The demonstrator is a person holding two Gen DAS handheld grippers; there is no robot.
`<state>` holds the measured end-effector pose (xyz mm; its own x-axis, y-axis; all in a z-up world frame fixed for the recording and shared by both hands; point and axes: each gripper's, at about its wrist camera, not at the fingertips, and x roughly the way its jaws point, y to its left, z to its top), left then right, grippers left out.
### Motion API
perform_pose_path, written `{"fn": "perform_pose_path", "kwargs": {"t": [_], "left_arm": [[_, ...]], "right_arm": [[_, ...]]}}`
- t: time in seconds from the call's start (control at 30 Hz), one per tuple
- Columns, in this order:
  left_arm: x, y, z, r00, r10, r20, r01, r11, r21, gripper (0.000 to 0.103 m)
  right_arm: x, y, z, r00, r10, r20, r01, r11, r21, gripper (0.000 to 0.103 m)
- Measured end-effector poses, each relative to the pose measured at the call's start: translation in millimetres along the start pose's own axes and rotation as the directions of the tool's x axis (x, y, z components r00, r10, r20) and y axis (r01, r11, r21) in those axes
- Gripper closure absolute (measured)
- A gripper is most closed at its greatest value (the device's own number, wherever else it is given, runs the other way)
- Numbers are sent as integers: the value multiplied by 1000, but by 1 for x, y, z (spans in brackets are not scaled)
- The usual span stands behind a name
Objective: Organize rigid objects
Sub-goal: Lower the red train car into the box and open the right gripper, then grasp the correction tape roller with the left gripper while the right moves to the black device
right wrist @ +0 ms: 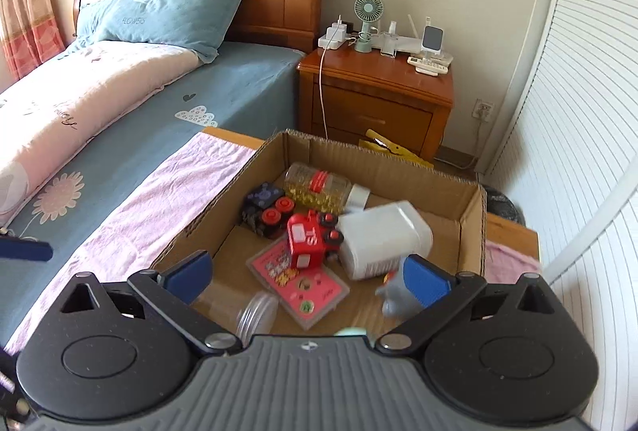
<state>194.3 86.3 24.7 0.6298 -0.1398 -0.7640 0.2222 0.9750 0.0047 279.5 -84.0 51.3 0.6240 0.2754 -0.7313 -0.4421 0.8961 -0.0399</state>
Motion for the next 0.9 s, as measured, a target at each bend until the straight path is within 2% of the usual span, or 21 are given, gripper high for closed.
{"fn": "perform_pose_path", "kwargs": {"t": [0.23, 0.53, 0.73, 0.9], "left_arm": [[-10, -2, -15, 999, 40, 5, -40, 999, -31, 6], [-9, -12, -46, 1000, 7, -8, -7, 999, -31, 6], [-5, -14, -60, 1000, -19, -22, 18, 999, -34, 6], [4, -20, -69, 998, -47, -46, 47, 999, -5, 6]], "right_arm": [[-33, 16, -49, 998, 69, -5, -69, 997, 22, 0], [-20, 68, -123, 984, 102, -144, -116, 989, -95, 0], [1, 85, -153, 977, 72, -200, -96, 989, -116, 0], [7, 79, -162, 977, 51, -207, -69, 995, -79, 0]]}}
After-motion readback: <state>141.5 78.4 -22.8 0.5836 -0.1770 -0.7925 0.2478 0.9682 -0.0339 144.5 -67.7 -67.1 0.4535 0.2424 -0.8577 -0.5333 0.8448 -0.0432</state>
